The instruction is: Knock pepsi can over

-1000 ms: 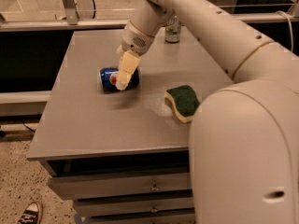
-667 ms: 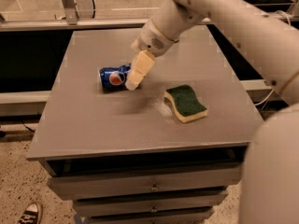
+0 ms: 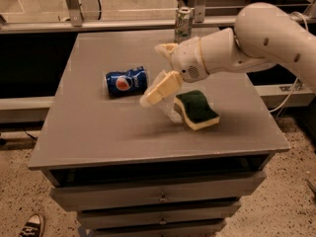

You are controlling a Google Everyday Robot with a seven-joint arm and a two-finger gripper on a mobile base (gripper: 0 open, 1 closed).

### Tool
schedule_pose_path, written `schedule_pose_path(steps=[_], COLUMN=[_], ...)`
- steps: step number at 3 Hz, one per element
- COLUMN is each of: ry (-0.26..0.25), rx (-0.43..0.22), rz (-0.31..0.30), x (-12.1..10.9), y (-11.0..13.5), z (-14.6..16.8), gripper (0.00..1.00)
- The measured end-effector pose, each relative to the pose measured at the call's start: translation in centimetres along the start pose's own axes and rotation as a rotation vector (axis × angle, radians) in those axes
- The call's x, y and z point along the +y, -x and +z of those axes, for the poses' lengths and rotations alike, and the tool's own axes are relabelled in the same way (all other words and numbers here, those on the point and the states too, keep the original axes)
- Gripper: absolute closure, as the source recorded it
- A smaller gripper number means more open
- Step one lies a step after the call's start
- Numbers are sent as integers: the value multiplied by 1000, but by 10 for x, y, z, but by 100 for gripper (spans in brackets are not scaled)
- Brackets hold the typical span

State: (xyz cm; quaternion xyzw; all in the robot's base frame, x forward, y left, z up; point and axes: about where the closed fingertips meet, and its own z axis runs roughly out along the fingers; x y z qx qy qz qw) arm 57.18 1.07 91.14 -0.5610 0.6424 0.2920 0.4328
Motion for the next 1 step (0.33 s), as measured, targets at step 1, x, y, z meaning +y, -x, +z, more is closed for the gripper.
schedule_pose_path(steps=[1], ry=[-57], rx=[-29], rz=[-10], x=[-10], y=[6], z=[-18], gripper=[0])
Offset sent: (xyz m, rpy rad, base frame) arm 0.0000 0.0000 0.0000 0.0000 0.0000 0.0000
